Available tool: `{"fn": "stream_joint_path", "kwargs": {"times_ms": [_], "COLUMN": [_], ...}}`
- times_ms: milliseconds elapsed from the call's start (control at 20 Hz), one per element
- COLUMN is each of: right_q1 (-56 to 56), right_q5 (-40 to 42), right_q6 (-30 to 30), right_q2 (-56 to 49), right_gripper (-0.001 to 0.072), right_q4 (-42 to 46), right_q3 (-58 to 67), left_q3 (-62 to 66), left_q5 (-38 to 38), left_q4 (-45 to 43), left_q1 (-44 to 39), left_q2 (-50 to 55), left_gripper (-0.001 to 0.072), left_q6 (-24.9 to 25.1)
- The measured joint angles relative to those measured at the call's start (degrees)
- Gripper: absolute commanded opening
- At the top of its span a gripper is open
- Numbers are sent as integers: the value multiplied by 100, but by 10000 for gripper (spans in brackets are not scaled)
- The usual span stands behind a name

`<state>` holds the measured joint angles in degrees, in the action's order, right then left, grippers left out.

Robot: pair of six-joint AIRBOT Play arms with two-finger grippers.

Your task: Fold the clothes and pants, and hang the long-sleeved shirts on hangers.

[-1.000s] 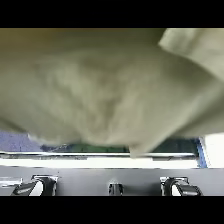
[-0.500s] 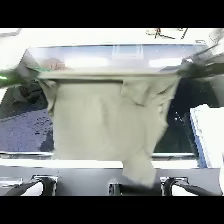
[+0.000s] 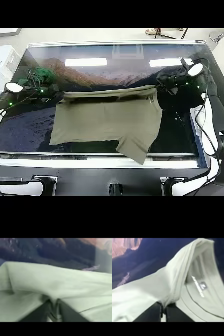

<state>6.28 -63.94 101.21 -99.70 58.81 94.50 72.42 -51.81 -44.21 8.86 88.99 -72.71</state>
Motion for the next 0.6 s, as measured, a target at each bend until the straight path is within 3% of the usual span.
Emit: {"fn": "stream_joint_path", "kwargs": {"times_ms": [50,100,300,400,600], "right_q1": [24,85,734,1158,1617], "right_q5": [-13,-114,-1309,-2201,-2887], "right_q6": [2,2,-243,-369,-592], "right_q2": [-17,-9,293,555,1353], "right_gripper": [479,631,621,611,585], "right_q4": [-39,-79,264,848,1578], "right_q3": [35,116,437,358,-763], "left_q3": [28,116,662,568,-909], "left_q5": [-61,-264,-2009,-2879,-3316], "left_q4": [20,4,-793,-1303,-1764], "left_q1": [24,98,874,1403,2271], "left_q2": [28,42,33,-87,-654], "left_gripper": [718,717,712,540,522], "left_q6": [-37,-74,-289,-442,-304]}}
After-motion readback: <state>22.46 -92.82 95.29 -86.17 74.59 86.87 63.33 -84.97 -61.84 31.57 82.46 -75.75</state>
